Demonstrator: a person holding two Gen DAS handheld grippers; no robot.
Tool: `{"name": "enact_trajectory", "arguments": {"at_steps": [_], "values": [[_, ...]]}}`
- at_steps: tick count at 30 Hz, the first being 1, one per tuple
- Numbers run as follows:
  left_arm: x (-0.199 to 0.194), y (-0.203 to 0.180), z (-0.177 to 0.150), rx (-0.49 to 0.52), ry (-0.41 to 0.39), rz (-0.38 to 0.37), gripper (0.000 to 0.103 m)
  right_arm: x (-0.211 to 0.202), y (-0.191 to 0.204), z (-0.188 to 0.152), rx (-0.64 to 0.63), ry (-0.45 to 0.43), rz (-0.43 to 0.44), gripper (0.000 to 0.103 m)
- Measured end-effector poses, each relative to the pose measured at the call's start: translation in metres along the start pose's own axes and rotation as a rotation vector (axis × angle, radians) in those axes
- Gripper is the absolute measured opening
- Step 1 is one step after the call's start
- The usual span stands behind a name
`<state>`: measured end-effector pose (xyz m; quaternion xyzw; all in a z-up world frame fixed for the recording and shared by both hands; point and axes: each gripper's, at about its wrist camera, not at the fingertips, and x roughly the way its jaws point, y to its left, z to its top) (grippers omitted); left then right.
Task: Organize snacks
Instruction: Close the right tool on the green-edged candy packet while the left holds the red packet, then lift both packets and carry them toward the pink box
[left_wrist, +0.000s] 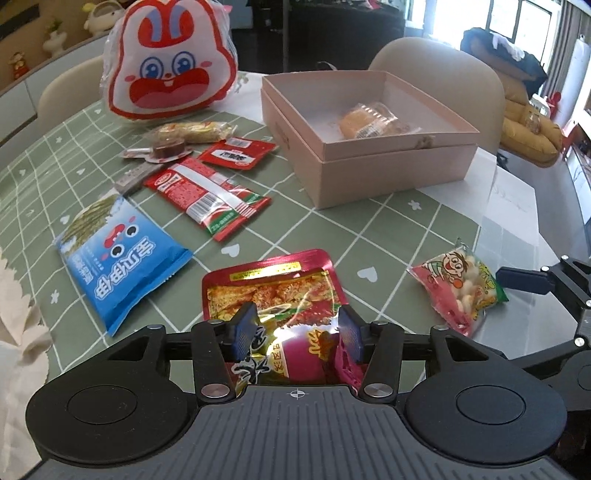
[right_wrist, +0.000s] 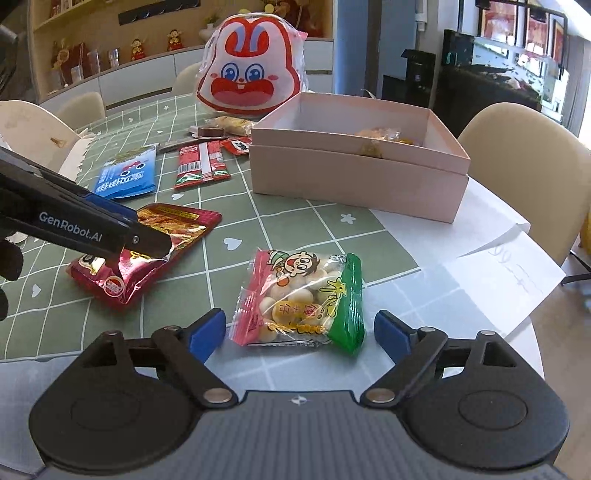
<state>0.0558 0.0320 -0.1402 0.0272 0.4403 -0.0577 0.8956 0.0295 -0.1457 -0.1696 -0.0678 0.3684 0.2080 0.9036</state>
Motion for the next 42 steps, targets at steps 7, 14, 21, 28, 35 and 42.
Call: {"name": "enact_trajectory", "arguments": {"at_steps": [7,14,21,28,35,42], "values": [[0.005,0.012,-0.003,-0.041,-0.02,0.03,0.058,-0.001,0.0,-0.003,0.005,-0.011,-0.008,0.089],[-0.009,0.059,-0.009,-0.278,-0.059,-0.149,0.055,-0.001,0.0,0.001,-0.001,0.026,0.004,0.096],[-0.009,0.094,-0.03,-0.427,0.007,-0.219,0.053,0.0,0.003,0.026,-0.032,0.117,0.06,0.077],[-0.002,0.089,-0.026,-0.461,0.014,-0.296,0.054,-0.004,0.029,0.036,-0.091,0.079,0.134,0.047],[-0.021,0.039,0.003,-0.333,0.002,-0.406,0.052,0.0,0.027,0.033,-0.068,0.108,0.148,0.038],[-0.034,-0.011,0.022,-0.189,0.006,-0.462,0.051,-0.018,0.0,0.025,0.0,0.097,0.105,0.038]]}}
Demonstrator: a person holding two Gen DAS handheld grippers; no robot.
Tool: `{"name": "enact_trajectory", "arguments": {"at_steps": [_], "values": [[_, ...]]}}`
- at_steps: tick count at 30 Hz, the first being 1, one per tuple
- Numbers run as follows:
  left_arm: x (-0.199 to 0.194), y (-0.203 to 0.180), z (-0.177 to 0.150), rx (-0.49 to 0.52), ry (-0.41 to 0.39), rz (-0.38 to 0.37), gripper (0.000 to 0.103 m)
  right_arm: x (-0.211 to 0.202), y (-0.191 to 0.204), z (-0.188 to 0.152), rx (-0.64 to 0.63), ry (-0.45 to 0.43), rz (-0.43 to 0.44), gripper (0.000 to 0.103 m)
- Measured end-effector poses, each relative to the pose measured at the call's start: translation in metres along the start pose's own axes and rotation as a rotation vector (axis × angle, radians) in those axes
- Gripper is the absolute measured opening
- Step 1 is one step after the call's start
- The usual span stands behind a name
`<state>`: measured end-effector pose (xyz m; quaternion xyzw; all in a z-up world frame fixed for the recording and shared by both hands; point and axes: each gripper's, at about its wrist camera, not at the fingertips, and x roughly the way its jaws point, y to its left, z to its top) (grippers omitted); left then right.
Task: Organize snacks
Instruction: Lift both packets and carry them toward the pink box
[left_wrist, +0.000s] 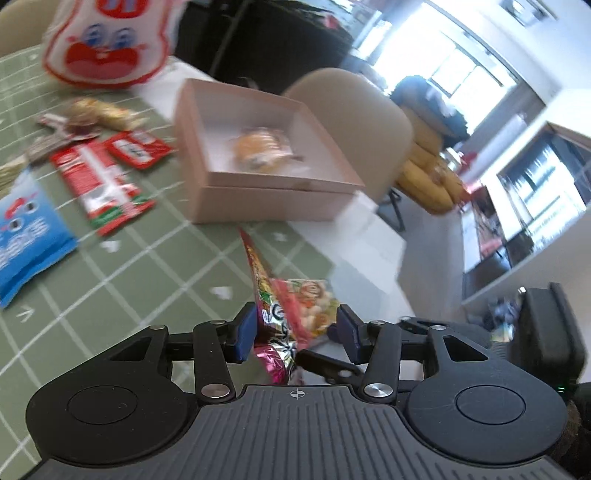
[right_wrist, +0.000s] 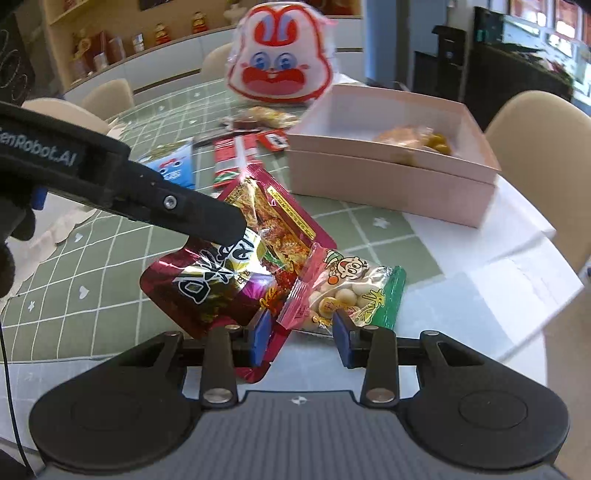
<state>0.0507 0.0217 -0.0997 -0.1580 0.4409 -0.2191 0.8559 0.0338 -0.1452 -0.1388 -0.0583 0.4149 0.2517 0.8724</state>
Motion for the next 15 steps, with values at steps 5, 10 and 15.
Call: {"name": "enact_trajectory", "arguments": {"at_steps": [5,10,15], "values": [[0.015,-0.046,-0.002,0.156,0.012,0.025,0.051,-0.008,-0.017,-0.012,0.044,0.013,-0.013,0.038],[0.042,-0.062,-0.008,0.218,0.066,0.114,0.049,-0.015,-0.022,-0.023,0.048,0.011,-0.031,0.038],[0.052,-0.045,-0.009,0.176,0.076,0.136,0.042,-0.02,-0.019,-0.025,0.038,-0.006,-0.03,0.038]]}}
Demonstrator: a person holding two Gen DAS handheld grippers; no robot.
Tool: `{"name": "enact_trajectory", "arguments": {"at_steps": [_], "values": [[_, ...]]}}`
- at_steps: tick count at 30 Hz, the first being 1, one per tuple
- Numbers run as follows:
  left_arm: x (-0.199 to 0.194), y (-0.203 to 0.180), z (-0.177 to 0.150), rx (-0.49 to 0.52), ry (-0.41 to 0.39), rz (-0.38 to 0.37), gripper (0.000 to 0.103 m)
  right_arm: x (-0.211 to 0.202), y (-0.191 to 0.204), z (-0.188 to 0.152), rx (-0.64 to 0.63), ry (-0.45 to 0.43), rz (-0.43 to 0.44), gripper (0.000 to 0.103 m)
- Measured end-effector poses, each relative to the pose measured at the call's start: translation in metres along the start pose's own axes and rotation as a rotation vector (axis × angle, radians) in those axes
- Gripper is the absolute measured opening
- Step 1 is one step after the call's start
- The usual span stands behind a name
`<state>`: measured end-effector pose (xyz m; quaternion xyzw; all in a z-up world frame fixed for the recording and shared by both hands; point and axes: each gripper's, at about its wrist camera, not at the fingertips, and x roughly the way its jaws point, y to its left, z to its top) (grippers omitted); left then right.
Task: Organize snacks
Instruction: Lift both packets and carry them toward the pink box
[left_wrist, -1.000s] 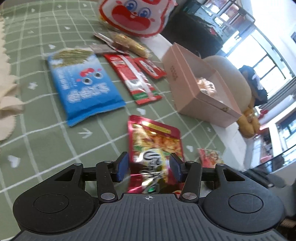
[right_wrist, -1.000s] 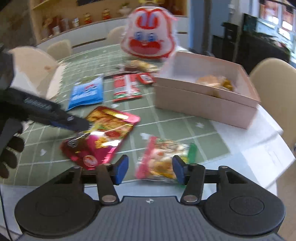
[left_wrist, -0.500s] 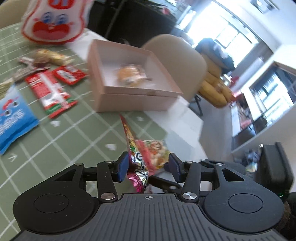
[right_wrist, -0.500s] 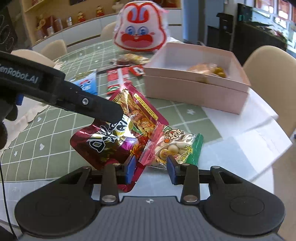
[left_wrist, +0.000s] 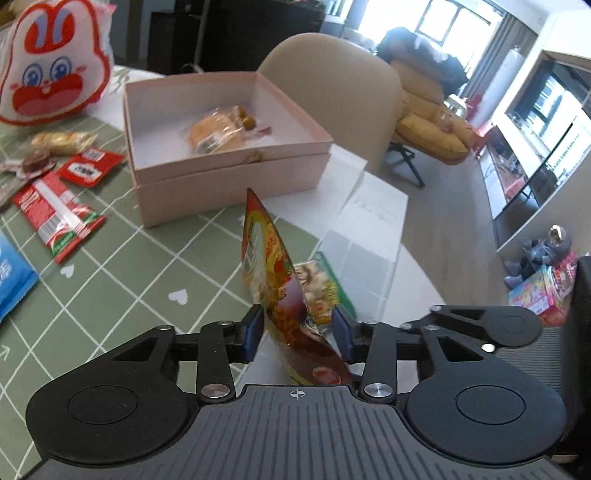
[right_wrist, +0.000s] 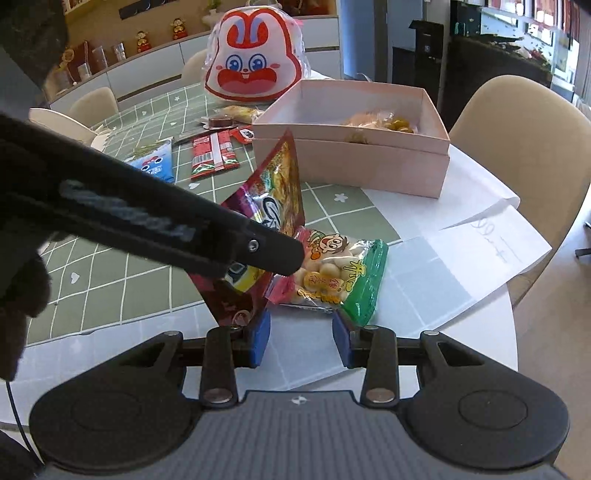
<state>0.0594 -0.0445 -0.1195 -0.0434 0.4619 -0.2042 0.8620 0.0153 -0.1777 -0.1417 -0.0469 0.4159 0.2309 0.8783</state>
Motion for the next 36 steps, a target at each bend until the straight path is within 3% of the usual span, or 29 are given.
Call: {"name": "enact_trajectory", "arguments": {"at_steps": [5,8,10,11,12,17,20,22,24,26,27,29,33,36], "values": [[0.011,0.021,-0.012,-0.059,0.022,0.018,0.033,0.003,0.005,-0.003,-0.012,0.014,0.004,0.038],[0.012,0.039,-0.018,-0.143,0.002,-0.042,0.031,0.004,0.007,-0.002,-0.028,0.008,-0.005,0.039],[0.013,0.052,-0.02,-0.234,0.016,-0.077,0.03,0.002,0.007,-0.002,-0.036,-0.011,-0.032,0.044],[0.012,0.057,-0.021,-0.259,0.015,-0.088,0.029,0.0,0.006,-0.001,-0.037,-0.028,-0.05,0.053],[0.008,0.059,-0.023,-0.264,0.009,-0.081,0.028,-0.001,0.006,0.0,-0.037,-0.051,-0.071,0.059],[-0.019,0.069,-0.031,-0.257,-0.026,-0.025,0.027,-0.004,0.003,0.011,-0.115,-0.125,-0.102,0.07],[-0.029,0.077,-0.039,-0.273,-0.035,0.013,0.027,0.011,-0.003,0.023,-0.125,-0.075,-0.077,0.071],[-0.036,0.085,-0.043,-0.292,-0.041,0.034,0.027,0.03,-0.007,0.031,-0.066,0.037,-0.1,0.071],[-0.041,0.092,-0.047,-0.313,-0.046,0.058,0.027,0.037,-0.007,0.035,0.016,0.125,-0.041,0.07],[-0.045,0.099,-0.052,-0.327,-0.047,0.077,0.027,0.029,-0.002,0.035,0.039,0.12,0.121,0.07],[-0.046,0.103,-0.054,-0.34,-0.048,0.075,0.027,0.023,0.002,0.035,0.021,0.102,0.17,0.07],[-0.047,0.108,-0.056,-0.358,-0.05,0.071,0.027,0.013,0.014,0.036,-0.073,0.044,0.165,0.07],[-0.046,0.107,-0.057,-0.359,-0.054,0.076,0.027,0.014,0.035,0.032,-0.342,-0.058,0.003,0.07],[-0.046,0.106,-0.056,-0.352,-0.054,0.08,0.027,0.034,0.031,0.039,-0.312,-0.023,0.012,0.07]]}}
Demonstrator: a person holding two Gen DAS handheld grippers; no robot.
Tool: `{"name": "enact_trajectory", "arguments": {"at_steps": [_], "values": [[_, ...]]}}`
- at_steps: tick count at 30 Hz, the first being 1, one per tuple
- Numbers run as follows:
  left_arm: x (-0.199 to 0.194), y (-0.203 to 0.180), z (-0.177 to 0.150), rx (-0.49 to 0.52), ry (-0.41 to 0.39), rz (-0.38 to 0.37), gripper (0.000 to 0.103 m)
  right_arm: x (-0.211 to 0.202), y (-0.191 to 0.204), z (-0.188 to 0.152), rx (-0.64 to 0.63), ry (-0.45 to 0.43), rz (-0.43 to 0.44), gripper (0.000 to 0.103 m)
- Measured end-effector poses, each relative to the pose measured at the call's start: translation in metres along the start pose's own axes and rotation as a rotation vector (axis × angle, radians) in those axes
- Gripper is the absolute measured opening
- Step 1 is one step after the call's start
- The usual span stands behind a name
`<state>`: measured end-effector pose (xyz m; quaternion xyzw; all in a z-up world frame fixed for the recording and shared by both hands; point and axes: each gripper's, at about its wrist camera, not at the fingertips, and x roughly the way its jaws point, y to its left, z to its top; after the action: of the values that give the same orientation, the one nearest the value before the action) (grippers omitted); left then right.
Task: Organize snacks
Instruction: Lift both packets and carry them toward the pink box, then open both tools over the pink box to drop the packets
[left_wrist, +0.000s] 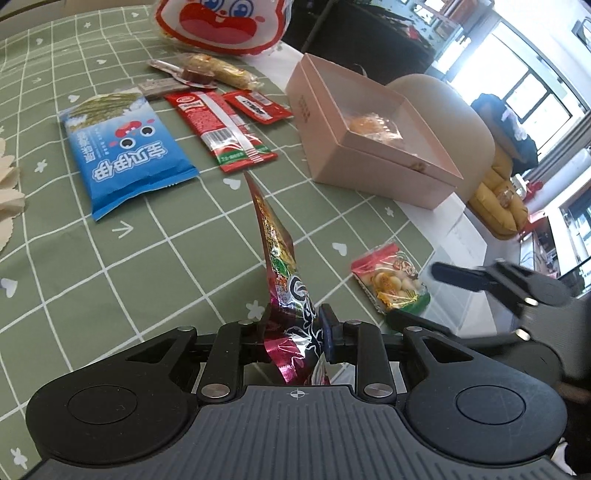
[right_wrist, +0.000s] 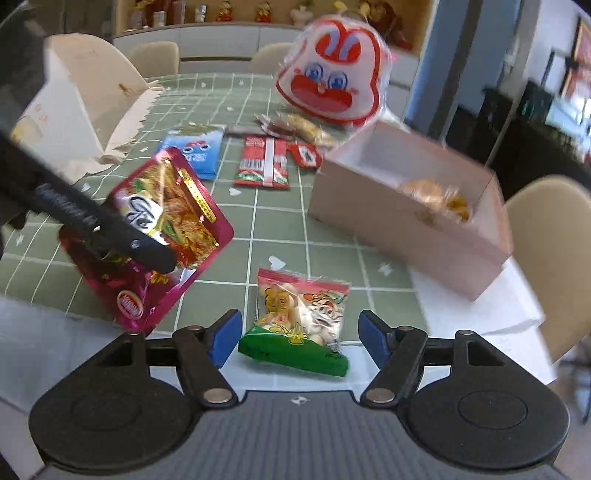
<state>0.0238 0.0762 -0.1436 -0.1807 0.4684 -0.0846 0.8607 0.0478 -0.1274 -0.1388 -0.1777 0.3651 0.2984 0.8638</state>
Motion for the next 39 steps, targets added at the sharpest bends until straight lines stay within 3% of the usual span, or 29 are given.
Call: {"name": "enact_trajectory", "arguments": {"at_steps": [5,9,14,19,24,27,30,35,39], "values": [[-0.004,-0.007,-0.002,0.028,0.008,0.014,0.027,0.025,-0.017,0.0,0.163,0.048,0.016,0.069],[-0.011,-0.018,-0.006,0.053,-0.004,0.017,0.027,0.018,-0.007,-0.004,0.098,0.055,-0.032,0.057],[-0.03,-0.038,0.003,0.044,-0.052,-0.088,0.027,-0.03,-0.025,-0.007,0.132,-0.016,0.012,0.056],[-0.063,-0.081,0.065,0.11,-0.174,-0.227,0.027,-0.101,-0.066,0.03,0.144,-0.203,-0.048,0.056],[-0.078,-0.124,0.159,0.208,-0.313,-0.294,0.027,-0.165,-0.122,0.107,0.173,-0.413,-0.134,0.056],[-0.048,-0.128,0.206,0.169,-0.312,-0.262,0.027,-0.175,-0.148,0.145,0.172,-0.48,-0.191,0.056],[0.007,-0.108,0.228,0.05,-0.218,-0.286,0.027,-0.16,-0.165,0.164,0.204,-0.467,-0.212,0.056],[0.095,-0.072,0.219,-0.01,-0.06,-0.244,0.031,-0.102,-0.173,0.162,0.227,-0.354,-0.161,0.056],[0.109,-0.047,0.21,-0.053,-0.057,-0.223,0.033,-0.039,-0.169,0.162,0.23,-0.234,-0.13,0.056]]}}
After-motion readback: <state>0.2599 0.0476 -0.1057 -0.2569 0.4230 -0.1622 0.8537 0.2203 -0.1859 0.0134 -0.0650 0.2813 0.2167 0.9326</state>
